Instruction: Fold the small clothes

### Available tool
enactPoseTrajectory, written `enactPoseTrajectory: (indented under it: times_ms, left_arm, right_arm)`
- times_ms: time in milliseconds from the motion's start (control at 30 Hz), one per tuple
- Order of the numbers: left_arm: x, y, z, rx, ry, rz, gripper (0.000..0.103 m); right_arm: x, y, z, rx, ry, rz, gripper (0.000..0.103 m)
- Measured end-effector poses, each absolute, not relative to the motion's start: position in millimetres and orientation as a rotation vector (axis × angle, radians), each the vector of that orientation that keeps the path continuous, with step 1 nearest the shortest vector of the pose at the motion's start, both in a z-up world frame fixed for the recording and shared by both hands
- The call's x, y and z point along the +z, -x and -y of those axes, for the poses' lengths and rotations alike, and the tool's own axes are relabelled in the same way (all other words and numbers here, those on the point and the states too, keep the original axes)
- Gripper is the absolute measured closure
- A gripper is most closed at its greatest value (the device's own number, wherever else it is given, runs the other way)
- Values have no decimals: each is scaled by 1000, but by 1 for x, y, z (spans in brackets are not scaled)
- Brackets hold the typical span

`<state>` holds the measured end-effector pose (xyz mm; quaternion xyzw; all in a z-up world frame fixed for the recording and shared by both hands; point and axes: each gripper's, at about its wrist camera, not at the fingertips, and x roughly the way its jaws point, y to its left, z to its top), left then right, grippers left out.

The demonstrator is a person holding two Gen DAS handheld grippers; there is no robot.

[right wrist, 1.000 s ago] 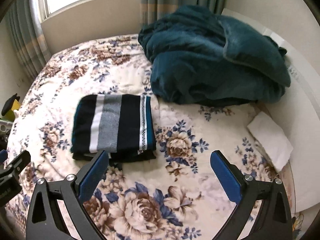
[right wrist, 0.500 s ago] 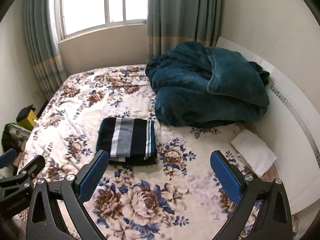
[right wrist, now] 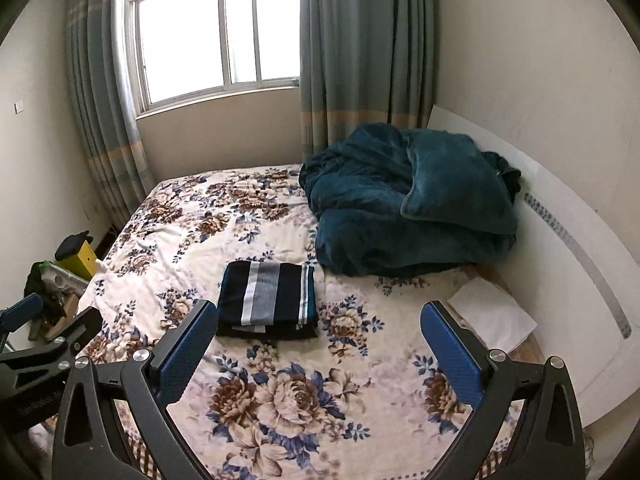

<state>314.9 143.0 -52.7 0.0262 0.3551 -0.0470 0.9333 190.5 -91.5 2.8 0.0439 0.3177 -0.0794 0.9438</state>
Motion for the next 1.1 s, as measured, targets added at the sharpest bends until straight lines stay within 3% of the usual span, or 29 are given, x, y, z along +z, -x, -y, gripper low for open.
enactPoseTrajectory:
  times_ms: [1100]
  left_arm:
    - [-43, -302, -145, -28, -34, -707, 0]
  right_arm:
    - [12, -185, 95, -96, -54, -666, 0]
